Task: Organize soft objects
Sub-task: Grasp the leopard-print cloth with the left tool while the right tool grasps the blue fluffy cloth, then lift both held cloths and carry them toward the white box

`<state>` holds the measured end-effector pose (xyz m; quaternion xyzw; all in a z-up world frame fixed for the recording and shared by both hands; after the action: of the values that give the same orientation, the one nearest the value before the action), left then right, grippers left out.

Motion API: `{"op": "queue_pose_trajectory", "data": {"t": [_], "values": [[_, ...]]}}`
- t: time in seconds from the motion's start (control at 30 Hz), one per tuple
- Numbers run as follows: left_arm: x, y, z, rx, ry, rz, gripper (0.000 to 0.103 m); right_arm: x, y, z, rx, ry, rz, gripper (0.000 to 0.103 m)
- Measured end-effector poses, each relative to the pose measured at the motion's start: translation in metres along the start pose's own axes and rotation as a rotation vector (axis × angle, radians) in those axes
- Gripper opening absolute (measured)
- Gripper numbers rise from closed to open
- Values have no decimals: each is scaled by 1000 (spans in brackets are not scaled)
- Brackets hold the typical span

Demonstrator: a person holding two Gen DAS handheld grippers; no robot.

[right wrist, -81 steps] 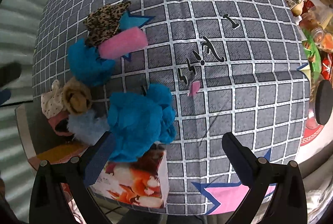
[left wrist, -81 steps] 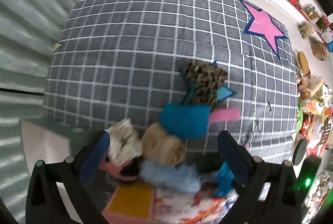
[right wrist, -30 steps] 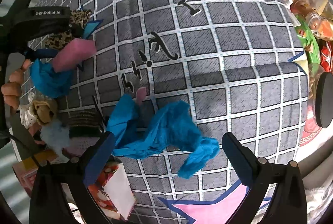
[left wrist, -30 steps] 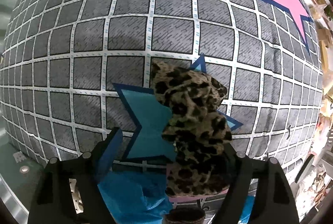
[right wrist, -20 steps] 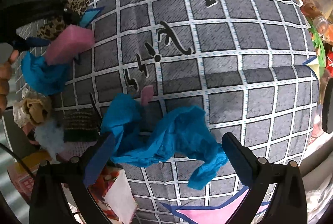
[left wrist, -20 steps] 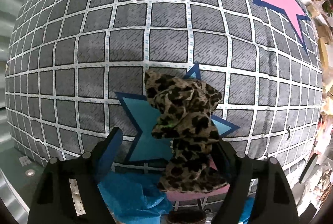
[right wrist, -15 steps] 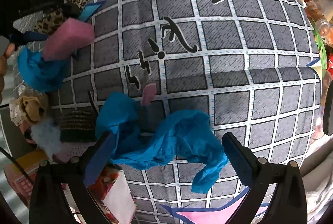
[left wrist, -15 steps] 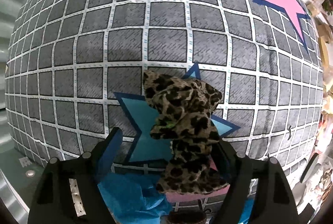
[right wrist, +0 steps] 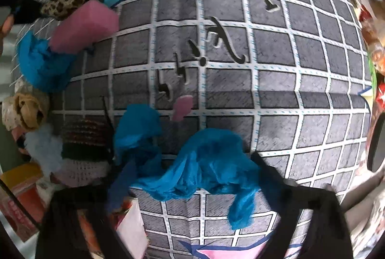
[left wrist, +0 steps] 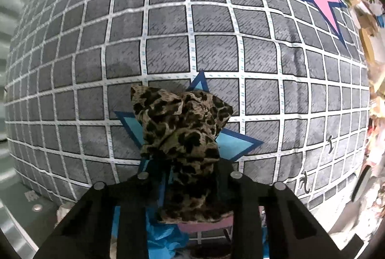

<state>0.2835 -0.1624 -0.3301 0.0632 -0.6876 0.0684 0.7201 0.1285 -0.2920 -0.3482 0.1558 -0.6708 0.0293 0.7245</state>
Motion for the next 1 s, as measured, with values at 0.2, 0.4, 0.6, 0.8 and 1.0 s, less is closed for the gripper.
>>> {"op": "queue_pose_trajectory", "data": {"t": [0.2, 0.4, 0.6, 0.8, 1.0], "values": [[24, -22, 3, -6, -49, 8, 28, 18, 13, 2, 41, -36, 7, 30], [61, -45, 10, -25, -103, 30, 28, 38, 13, 2, 14, -82, -24, 27], [101, -60, 22, -32, -141, 74, 28, 58, 3, 6, -19, -119, -45, 27], [139, -58, 45, 1, -144, 142, 28, 81, -8, 9, -63, -152, -103, 27], [159, -27, 77, 2, -138, 152, 28, 89, -14, 35, -63, -118, -199, 80]]}}
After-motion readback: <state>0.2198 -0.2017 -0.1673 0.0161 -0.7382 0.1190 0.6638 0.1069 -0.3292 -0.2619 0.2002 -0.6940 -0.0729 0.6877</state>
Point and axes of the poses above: each gripper's, at about its wrist camera, not at the fingertips, and x roughly against the way its jaws point, y to its left, z to its underside, the point moved 8 cm from there along -x, roughly the way its jaws point, and after that the axes turned 14 degrees about x, right-handed, at the moved point
